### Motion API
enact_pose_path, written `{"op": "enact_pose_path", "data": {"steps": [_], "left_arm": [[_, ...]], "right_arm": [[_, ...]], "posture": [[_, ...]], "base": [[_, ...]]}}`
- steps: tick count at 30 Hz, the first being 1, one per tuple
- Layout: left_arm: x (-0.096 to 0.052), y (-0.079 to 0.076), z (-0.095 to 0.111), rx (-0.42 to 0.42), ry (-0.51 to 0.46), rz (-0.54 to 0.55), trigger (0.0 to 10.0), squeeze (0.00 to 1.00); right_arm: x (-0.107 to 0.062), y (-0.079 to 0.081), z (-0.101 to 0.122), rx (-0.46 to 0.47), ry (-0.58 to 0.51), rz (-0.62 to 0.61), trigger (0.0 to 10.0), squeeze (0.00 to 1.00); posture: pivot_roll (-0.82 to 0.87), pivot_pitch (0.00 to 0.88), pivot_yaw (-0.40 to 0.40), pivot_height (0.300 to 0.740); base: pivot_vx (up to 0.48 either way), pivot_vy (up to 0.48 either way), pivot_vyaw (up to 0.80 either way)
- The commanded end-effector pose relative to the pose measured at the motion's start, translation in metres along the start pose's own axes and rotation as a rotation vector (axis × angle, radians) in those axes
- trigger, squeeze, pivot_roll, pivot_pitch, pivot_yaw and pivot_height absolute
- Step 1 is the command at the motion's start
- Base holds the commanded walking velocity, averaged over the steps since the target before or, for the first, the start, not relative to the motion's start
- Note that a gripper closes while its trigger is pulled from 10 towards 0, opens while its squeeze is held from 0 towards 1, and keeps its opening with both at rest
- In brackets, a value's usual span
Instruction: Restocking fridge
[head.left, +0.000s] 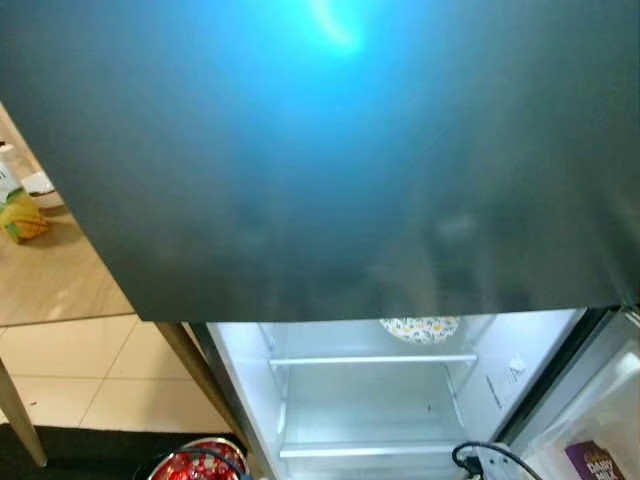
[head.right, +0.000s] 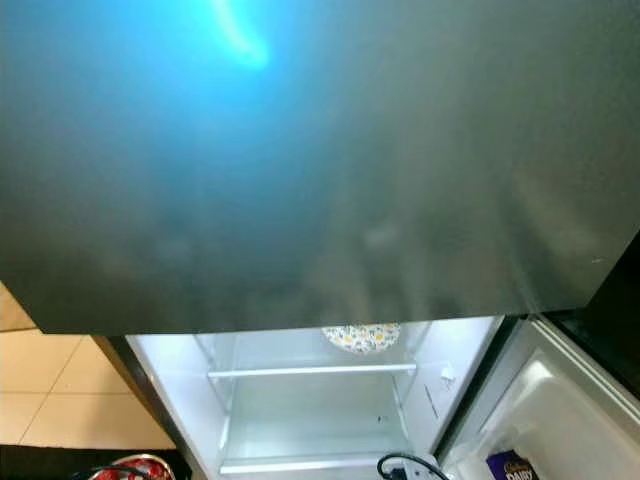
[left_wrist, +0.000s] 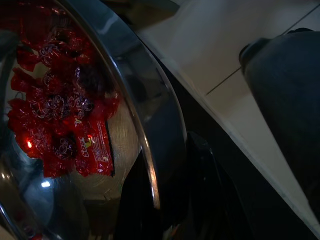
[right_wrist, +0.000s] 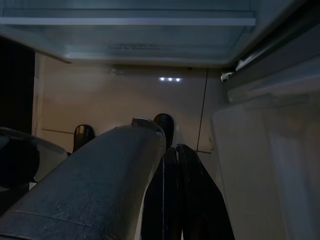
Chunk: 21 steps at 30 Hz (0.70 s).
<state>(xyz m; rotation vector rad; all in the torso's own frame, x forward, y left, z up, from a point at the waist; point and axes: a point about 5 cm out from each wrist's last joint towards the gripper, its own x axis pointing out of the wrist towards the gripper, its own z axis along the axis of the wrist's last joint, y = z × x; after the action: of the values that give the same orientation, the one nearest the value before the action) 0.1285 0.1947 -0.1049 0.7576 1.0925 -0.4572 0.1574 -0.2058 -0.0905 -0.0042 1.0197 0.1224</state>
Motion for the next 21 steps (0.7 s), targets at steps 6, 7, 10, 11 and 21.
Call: {"op": "enact_pose_path", "data": {"steps": [6,7,10,11,21], "left_arm": [[0.000,0.001,0.002,0.007,-0.007,-0.002,10.0,0.00],[0.000,0.001,0.002,0.007,-0.007,-0.002,10.0,0.00],[0.000,0.000,0.003,0.006,-0.013,-0.010,10.0,0.00],[0.000,0.000,0.003,0.005,-0.015,-0.014,10.0,0.00],[0.000,0.002,-0.001,0.024,0.004,0.010,10.0,0.00]], "right_arm": [[0.002,0.003,0.012,-0.033,-0.034,0.022,10.0,0.00],[0.002,0.003,0.012,-0.033,-0.034,0.022,10.0,0.00],[0.002,0.003,0.011,-0.033,-0.029,0.020,10.0,0.00],[0.002,0.003,0.010,-0.032,-0.026,0.018,10.0,0.00],[-0.002,-0.001,-0.011,-0.022,0.030,0.004,10.0,0.00]], "posture": [[-0.10,0.000,0.031,0.740],[-0.10,0.000,0.031,0.740],[-0.10,0.000,0.031,0.740],[-0.10,0.000,0.031,0.740],[-0.10,0.000,0.029,0.740]], "base": [[0.000,0.000,0.00],[0.000,0.000,0.00],[0.000,0.000,0.00],[0.000,0.000,0.00],[0.000,-0.288,0.00]]}}
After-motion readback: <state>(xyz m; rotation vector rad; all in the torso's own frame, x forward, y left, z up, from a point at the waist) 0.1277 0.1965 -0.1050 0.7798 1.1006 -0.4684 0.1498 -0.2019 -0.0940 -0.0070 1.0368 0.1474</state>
